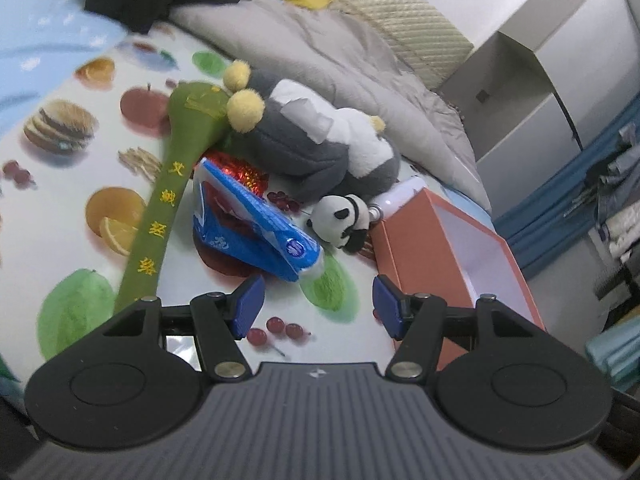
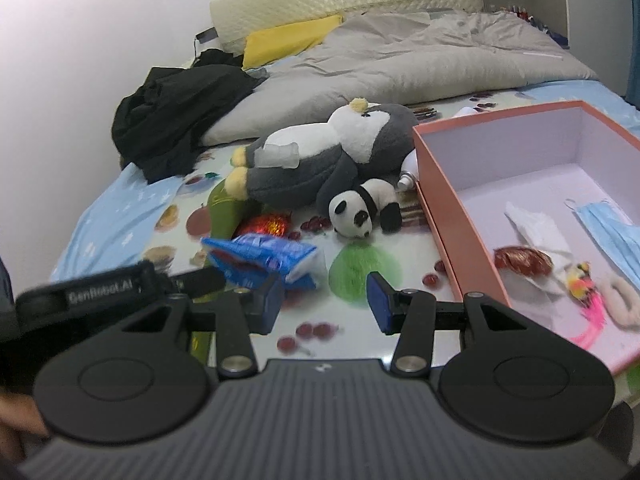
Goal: Organize soft objects
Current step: 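Withdraw both open tools from the box toward the blue snack bag and panda, then grasp the blue snack bag with the left tool while the right grasps the small panda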
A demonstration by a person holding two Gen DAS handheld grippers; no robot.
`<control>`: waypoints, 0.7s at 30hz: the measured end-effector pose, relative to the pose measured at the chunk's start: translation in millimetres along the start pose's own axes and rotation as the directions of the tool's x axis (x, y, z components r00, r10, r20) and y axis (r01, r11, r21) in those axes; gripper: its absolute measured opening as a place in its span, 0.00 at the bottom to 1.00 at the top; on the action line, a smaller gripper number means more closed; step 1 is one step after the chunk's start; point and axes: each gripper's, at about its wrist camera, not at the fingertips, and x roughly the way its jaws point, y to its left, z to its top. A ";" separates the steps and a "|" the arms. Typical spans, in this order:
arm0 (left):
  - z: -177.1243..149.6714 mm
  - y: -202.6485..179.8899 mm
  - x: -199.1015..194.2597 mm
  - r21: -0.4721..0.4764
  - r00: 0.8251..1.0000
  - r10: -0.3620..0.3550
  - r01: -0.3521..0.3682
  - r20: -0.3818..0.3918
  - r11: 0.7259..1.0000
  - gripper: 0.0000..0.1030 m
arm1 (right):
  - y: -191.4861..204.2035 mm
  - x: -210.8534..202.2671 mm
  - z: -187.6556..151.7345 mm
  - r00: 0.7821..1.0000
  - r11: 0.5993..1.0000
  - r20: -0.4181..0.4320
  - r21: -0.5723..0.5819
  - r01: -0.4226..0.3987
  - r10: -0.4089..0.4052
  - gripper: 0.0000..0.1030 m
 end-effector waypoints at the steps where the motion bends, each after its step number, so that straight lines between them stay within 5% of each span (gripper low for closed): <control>1: 3.0 4.2 8.1 -0.015 1.000 -0.006 0.006 -0.007 1.000 0.64 | 0.9 7.3 3.3 1.000 1.000 0.000 -0.005 0.006 -0.006 0.47; 6: 13.2 21.4 41.1 -0.076 0.999 -0.013 0.011 -0.029 0.997 0.63 | 0.1 49.5 18.2 1.000 1.000 -0.023 0.014 0.019 -0.018 0.47; 10: 18.7 33.0 64.4 -0.124 0.998 -0.034 0.027 -0.053 0.992 0.62 | -5.1 81.8 26.2 0.998 0.999 -0.046 0.028 0.039 -0.037 0.71; 21: 25.8 43.5 104.0 -0.196 0.994 -0.088 0.072 -0.071 0.978 0.50 | -20.0 159.2 48.9 0.996 0.993 -0.083 0.114 0.040 -0.030 0.72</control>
